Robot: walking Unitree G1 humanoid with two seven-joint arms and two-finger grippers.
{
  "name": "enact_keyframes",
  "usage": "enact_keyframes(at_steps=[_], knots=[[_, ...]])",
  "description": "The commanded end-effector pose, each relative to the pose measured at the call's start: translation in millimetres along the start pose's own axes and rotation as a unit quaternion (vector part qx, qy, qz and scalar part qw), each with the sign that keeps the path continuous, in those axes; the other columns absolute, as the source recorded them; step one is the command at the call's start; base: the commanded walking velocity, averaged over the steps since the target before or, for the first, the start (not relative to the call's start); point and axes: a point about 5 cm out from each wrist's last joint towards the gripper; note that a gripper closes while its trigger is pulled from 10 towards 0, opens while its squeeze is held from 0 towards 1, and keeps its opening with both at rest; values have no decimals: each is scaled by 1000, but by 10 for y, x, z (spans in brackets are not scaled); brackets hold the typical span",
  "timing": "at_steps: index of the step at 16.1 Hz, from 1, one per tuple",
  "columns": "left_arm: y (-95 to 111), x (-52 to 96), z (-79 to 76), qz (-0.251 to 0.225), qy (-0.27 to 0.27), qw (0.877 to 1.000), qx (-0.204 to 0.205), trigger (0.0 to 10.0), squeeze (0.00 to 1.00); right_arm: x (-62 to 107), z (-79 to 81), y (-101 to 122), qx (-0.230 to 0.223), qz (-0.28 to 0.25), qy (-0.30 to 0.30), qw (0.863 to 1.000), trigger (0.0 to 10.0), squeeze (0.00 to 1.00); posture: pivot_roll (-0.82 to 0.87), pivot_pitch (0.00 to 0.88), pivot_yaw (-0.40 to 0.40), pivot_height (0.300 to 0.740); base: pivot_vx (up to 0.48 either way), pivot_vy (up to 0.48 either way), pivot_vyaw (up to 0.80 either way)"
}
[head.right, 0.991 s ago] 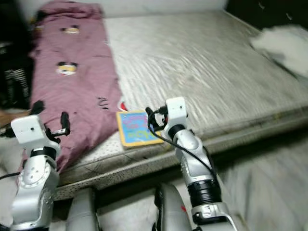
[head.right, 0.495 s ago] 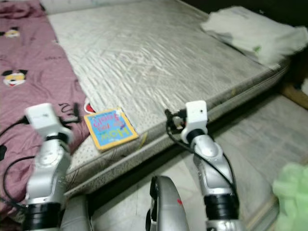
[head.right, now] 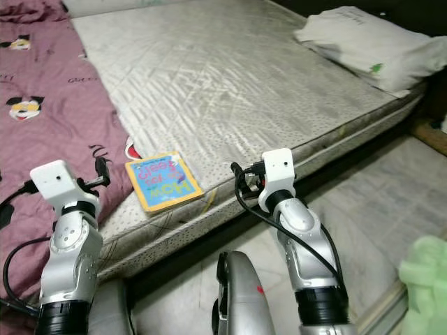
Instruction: Clean up the room
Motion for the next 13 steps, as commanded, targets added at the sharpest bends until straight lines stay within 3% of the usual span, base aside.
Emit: enact_keyframes(at_steps=[1,4,13], knots=[[-6,-37,13,1,8,1000,11,10000,0,43,-31,0,6,4,-1,1000,10000,0,-170,85,-52,510,0,0,0],[-4,-146,12,6,22,998,50,10000,0,113,-93,-19,16,14,0,1000,10000,0,-188,101,-69,480,0,0,0],[-124,-452,-14,51,23,990,127,10000,0,293,-263,-28,51,33,-4,998,10000,0,-250,119,-102,480,0,0,0]])
Point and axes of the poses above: a point about 5 cm out from each wrist's last joint towards the gripper, its own x axis pointing back from the gripper into the wrist, its own y axis along the axis of the wrist's last joint, z = x × y, and after that the axes turned 5 degrees about x, right-handed
